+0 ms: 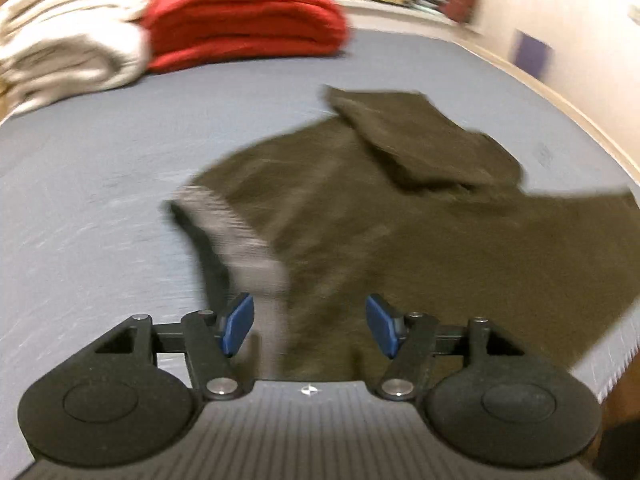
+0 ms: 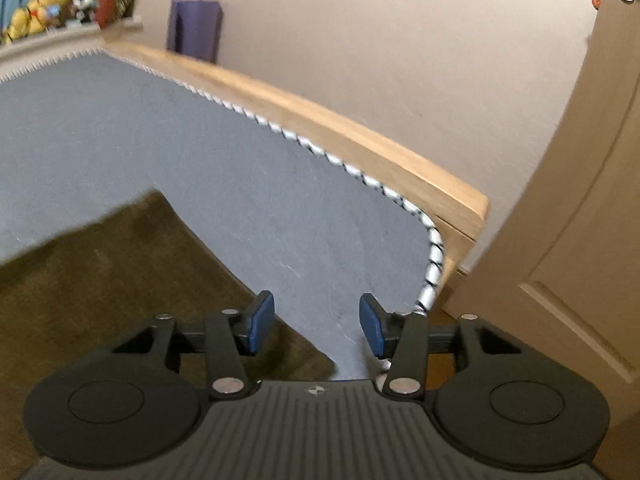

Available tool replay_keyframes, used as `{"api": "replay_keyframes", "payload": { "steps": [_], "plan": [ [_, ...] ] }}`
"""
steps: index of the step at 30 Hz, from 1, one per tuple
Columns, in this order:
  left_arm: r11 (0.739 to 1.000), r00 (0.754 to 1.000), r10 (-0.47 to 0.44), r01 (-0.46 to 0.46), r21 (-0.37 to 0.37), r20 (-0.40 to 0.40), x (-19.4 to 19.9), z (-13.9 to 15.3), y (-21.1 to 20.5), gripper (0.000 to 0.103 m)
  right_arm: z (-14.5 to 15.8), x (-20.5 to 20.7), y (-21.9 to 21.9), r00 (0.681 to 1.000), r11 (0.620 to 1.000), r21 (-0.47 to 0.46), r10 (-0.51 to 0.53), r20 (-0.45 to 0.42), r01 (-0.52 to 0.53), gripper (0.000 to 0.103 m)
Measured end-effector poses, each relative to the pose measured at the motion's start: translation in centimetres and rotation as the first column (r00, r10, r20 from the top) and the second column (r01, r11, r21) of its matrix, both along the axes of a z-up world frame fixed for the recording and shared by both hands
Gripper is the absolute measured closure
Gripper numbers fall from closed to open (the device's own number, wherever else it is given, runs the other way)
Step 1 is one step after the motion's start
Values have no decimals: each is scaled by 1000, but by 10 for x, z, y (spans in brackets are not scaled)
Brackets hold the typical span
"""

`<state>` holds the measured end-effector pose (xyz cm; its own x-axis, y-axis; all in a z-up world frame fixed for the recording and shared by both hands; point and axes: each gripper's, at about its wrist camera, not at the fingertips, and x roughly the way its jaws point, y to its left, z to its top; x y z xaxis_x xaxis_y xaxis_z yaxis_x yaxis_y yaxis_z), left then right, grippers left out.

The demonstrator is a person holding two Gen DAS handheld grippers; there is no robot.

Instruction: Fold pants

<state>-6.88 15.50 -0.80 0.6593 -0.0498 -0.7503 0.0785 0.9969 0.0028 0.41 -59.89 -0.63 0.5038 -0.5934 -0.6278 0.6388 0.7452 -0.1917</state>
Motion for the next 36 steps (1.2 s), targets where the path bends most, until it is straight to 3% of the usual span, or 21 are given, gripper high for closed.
{"api": "replay_keyframes", "payload": {
  "steps": [2, 5, 7, 8, 10, 13, 19, 23, 25, 27, 28, 29, 30, 32, 33, 36],
  "plan": [
    [998, 997, -70, 71, 4, -40, 6, -13, -14, 35, 7, -2, 3, 998, 999, 33, 37, 55, -39, 53],
    [996, 967, -91, 95, 2, -237, 23, -52, -16, 35, 9, -5, 1, 979, 967, 194, 136, 155, -165, 45],
    [995, 965, -91, 97, 11, -246, 25, -56, -16, 32, -2, -1, -3, 969, 912, 332, 205, 136, -239, 43],
    [995, 965, -84, 92, 22, -247, 27, -52, -18, 33, -13, 3, -3, 970, 894, 378, 233, 67, -241, 44],
    [997, 975, -71, 78, 27, -211, 28, -38, -23, 34, -25, 5, 1, 961, 896, 368, 277, -26, -248, 44],
    [997, 985, -83, 82, -10, -150, 33, -17, -39, 34, -14, 7, 3, 958, 910, 317, 288, -20, -267, 44],
    [996, 997, -80, 80, -29, -18, 58, 24, -84, 31, 44, 10, 24, 953, 926, 263, 220, 208, -271, 44],
    [996, 998, -46, 50, -74, 44, 74, 43, -101, 31, 109, 20, 51, 901, 918, 252, 194, 387, -306, 44],
    [994, 996, -38, 46, -100, 75, 78, 54, -109, 31, 141, 22, 78, 860, 900, 263, 195, 472, -349, 44],
    [993, 993, -37, 49, -105, 115, 84, 58, -116, 32, 170, 28, 108, 818, 865, 268, 239, 524, -424, 54],
    [994, 990, -37, 52, -101, 139, 85, 58, -119, 34, 183, 30, 126, 795, 848, 260, 267, 544, -462, 57],
    [994, 988, -38, 52, -93, 151, 87, 56, -121, 46, 191, 31, 141, 777, 835, 251, 287, 561, -490, 61],
    [994, 987, -45, 59, -87, 153, 90, 56, -122, 68, 200, 30, 158, 752, 818, 241, 308, 583, -523, 63],
    [990, 986, -55, 74, -121, 158, 94, 54, -120, 89, 209, 27, 188, 699, 781, 234, 329, 635, -579, 67],
    [985, 986, -55, 79, -152, 155, 98, 54, -116, 95, 210, 26, 201, 675, 758, 237, 335, 657, -607, 68],
    [982, 987, -51, 78, -174, 152, 106, 51, -109, 96, 197, 32, 240, 627, 689, 247, 374, 683, -681, 69]
  ]
}}
